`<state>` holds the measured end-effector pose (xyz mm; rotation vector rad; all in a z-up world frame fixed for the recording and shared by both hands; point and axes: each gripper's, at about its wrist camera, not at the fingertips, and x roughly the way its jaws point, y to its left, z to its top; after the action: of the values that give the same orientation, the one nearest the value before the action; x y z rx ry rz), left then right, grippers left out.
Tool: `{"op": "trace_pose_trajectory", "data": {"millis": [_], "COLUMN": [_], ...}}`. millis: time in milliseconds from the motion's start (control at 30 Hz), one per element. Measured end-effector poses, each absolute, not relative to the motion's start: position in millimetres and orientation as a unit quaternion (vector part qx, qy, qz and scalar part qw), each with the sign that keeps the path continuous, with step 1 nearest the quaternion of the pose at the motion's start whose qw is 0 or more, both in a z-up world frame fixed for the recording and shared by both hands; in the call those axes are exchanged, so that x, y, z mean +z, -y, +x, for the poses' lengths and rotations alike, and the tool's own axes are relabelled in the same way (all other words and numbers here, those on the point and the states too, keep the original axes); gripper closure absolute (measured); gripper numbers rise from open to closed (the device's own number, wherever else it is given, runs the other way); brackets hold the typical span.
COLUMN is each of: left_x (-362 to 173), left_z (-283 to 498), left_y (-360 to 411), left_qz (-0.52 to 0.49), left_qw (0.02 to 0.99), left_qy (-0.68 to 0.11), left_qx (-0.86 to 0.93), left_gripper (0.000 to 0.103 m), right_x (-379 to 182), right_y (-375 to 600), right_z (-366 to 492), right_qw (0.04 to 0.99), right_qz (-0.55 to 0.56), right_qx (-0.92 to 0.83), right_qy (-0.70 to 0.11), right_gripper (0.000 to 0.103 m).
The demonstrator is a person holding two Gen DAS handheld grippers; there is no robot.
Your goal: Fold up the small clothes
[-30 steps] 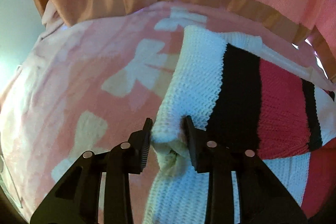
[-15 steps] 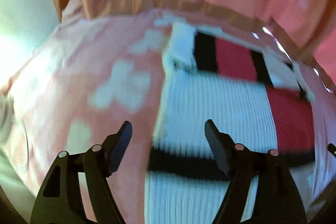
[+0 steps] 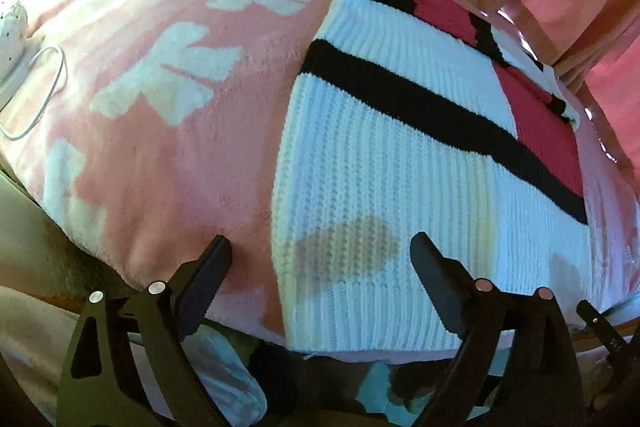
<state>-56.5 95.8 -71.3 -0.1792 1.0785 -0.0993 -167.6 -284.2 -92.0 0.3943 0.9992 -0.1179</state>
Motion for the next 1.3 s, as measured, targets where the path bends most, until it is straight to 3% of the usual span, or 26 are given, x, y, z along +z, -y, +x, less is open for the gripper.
{"op": "trace_pose_trajectory", "data": {"millis": [100,167,200,267,300,333,367,600,900,1033,1200,1300], "left_x": [-71,-70,-69,-69,-68,-68,-69,-40,24,70,134,148], "left_z": [-57,-58,-59,-59,-59,-59,-58,-89,-183,-213,-161,-107], "left_y": [-91,-89,-89,-87,-87,-88,-90,-105,-110,-117,-104,-86], "left_qz": [-0.081,-0.084,-0.082,-0.073,-0.073,-0.079,-0.092,-0.155,-0.127,-0.122,-0.096,-0.085], "left_qw": [0.853,0.853,0.854,0.854,0.852,0.848,0.840,0.837,0.839,0.862,0.903,0.921], "left_qy": [-0.512,-0.510,-0.509,-0.510,-0.512,-0.517,-0.525,-0.508,-0.491,-0.448,-0.358,-0.324], "left_qx": [-0.060,-0.068,-0.069,-0.075,-0.080,-0.088,-0.099,-0.128,-0.198,-0.204,-0.216,-0.199], "left_gripper": [0.017,0.024,0.035,0.045,0.060,0.080,0.088,0.092,0.093,0.093,0.092,0.092], "right_x": [-91,-91,-91,-91,-91,-91,-90,-46,11,44,108,127], "right_y": [281,278,275,272,272,275,278,291,300,300,314,337], "right_z": [-165,-163,-162,-159,-159,-159,-160,-201,-303,-333,-301,-235], "right_qw": [0.859,0.859,0.860,0.862,0.863,0.862,0.860,0.885,0.896,0.904,0.944,0.956], "right_qz": [0.196,0.201,0.196,0.181,0.178,0.184,0.203,0.222,0.200,0.215,0.182,0.170], "right_qx": [-0.048,-0.039,-0.038,-0.045,-0.046,-0.041,-0.031,-0.013,-0.013,0.002,0.031,0.025], "right_qy": [-0.472,-0.470,-0.470,-0.472,-0.471,-0.471,-0.467,-0.410,-0.396,-0.371,-0.275,-0.239], "right_gripper": [0.037,0.042,0.045,0.062,0.070,0.094,0.095,0.097,0.097,0.097,0.097,0.097]}}
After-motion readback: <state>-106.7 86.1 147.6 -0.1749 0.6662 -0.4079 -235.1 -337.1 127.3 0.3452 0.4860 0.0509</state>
